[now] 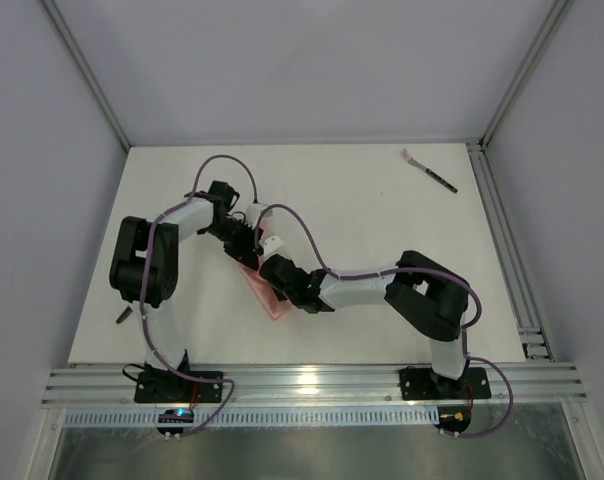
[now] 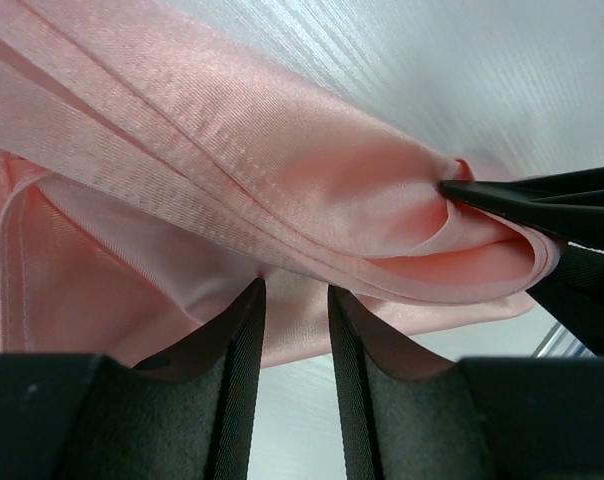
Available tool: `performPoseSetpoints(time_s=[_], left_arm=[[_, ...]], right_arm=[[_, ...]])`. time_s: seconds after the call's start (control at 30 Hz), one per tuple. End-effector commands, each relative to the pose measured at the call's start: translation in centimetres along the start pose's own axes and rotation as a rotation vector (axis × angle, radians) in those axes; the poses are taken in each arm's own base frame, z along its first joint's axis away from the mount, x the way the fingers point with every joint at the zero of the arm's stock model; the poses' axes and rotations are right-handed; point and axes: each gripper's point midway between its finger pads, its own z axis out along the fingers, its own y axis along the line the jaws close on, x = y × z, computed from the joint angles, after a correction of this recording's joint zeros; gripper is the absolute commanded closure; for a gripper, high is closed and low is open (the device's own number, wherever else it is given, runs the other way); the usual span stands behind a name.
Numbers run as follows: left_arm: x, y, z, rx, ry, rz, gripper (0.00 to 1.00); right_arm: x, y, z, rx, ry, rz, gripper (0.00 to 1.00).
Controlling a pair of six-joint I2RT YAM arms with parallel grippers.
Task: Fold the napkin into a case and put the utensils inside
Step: Fold the 2/3-rectangle-folded napkin at the center of the board.
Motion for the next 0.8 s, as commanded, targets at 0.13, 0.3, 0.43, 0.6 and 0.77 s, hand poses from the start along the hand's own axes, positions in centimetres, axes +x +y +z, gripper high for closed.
performPoseSetpoints(time_s=[0.13,0.3,0.43,0.6,0.77], left_arm=[[-1.6,0.2,-2.7,0.08,-0.102,-0.061,0.61],[-2.4,-0.3,-3.3,0.087,-0.13,-0.087,0.55],[-4.3,0.6,-3.5,0.049,-0.202,-0.131,0.51],[-6.8,2.9,-3.6,-0.047,-0.285,-0.178,0.45],[-8.8,3.6,-3.1,-0.088,-0.312,-0.192,0.41]], right_arm=[[3.8,-1.6,0.4,0.085,0.09,-0.063,0.85],[3.8,-0.9,0.6,0.079,0.083,-0.079,0.93],[3.7,-0.4,0.7,0.084,0.079,-0.101,0.96],[3.8,0.0,0.8,0.082,0.08,-0.112,0.96],[4.0,0.3,1.0,0.074,0.086,-0.124,0.96]])
